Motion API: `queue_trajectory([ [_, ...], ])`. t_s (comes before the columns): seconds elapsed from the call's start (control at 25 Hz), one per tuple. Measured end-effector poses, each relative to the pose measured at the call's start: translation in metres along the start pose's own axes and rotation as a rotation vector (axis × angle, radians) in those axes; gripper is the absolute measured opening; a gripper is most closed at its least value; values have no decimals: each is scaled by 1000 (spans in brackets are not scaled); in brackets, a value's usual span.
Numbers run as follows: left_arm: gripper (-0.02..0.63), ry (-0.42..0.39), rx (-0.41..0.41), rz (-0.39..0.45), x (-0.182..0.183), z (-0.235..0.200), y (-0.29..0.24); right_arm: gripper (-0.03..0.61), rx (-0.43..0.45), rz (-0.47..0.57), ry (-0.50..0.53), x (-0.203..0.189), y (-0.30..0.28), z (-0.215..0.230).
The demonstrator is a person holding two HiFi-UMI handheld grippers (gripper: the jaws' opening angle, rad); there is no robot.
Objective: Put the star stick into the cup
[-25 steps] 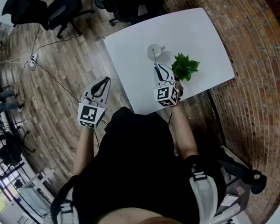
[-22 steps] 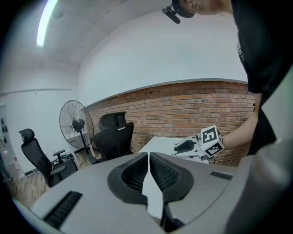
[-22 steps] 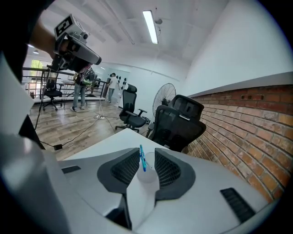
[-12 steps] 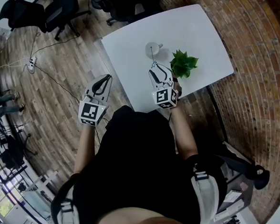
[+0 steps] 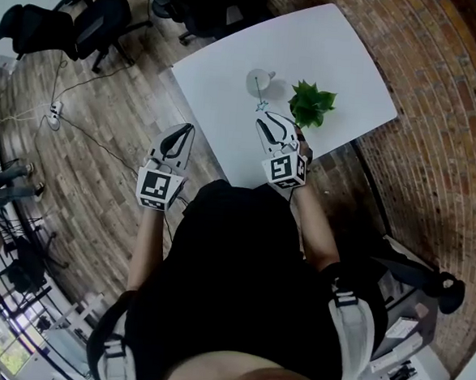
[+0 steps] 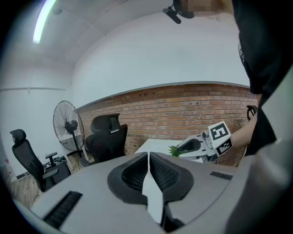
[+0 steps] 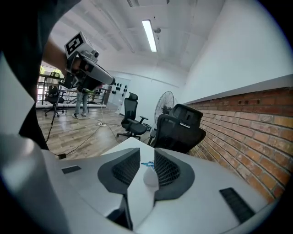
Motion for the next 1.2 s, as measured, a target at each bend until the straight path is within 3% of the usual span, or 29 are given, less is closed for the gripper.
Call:
queue_trajectory([
  [0.16,31,-9,-11,11,3,1,-2,-2,-12,9,-23,3,9,3],
  [0.36,30,-8,-33,11,2,4,-4,-3,-39,-6,-57,1,15,7],
  [0.56,31,-15,-44,19,4,4,-7,-3,-75,-55,-233,-4,21,21],
  [0.76,31,-18,-53,27,5,6,-11,-3,-77,-56,-173,-8,27,20],
  [1.2,29,-21,-78,28,7,11,-17,-3,-90,-72,-151,-9,36,21],
])
Point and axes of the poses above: the fingertips, and each gripper's own axes: y backward along the fingers, z to its right, x out of its top, the point moved 10 cm from there along y, backward along the fingers, and after that the axes turned 8 degrees about -x, right-handed, at the moved point
